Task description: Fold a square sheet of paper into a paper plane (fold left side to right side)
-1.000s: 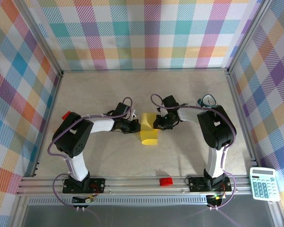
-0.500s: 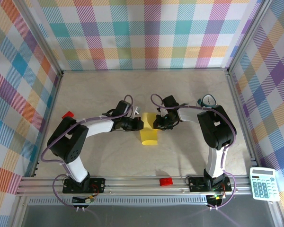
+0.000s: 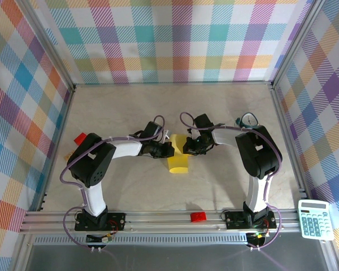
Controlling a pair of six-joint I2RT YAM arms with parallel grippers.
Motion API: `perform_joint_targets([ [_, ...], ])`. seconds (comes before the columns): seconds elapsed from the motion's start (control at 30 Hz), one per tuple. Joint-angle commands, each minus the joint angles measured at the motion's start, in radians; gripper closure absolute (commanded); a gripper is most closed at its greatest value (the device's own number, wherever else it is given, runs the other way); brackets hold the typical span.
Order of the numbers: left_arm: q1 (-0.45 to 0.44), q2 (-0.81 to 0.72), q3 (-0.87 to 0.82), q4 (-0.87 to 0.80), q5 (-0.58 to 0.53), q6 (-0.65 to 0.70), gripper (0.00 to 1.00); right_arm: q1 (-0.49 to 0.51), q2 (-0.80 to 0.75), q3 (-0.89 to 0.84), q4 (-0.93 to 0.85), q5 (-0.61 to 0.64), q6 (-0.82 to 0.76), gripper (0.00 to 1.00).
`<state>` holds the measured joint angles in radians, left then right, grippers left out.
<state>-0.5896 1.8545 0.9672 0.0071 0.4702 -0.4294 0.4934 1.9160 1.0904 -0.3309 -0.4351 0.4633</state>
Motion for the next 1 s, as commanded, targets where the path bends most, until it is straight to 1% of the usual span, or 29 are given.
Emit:
perform_joint_targets([
  [0.0,-0.012,0.018,0.009,-0.004,-0.019,0.005,1.0,0.01,0.071,-0.056,-0.125,0.154,-0.013,1.0],
  [0.17,-0.012,0.013,-0.013,-0.016,-0.033,0.012,1.0,0.01,0.059,-0.053,-0.118,0.142,-0.016,1.0],
  [0.37,-0.012,0.008,-0.024,-0.025,-0.038,0.018,1.0,0.01,0.027,-0.054,-0.062,0.056,-0.019,1.0],
  [0.53,-0.012,0.011,-0.021,-0.033,-0.043,0.023,1.0,0.01,-0.005,-0.019,-0.041,-0.028,-0.022,1.0],
  [0.67,-0.012,0.011,-0.019,-0.039,-0.047,0.027,1.0,0.01,-0.036,0.0,-0.035,-0.054,-0.022,1.0],
  [0.8,-0.012,0.011,-0.018,-0.042,-0.047,0.027,1.0,0.01,-0.063,-0.018,0.062,-0.119,0.007,1.0],
  [0.97,-0.013,0.011,-0.008,-0.061,-0.05,0.039,1.0,0.013,-0.032,-0.01,0.141,-0.169,0.045,1.0],
])
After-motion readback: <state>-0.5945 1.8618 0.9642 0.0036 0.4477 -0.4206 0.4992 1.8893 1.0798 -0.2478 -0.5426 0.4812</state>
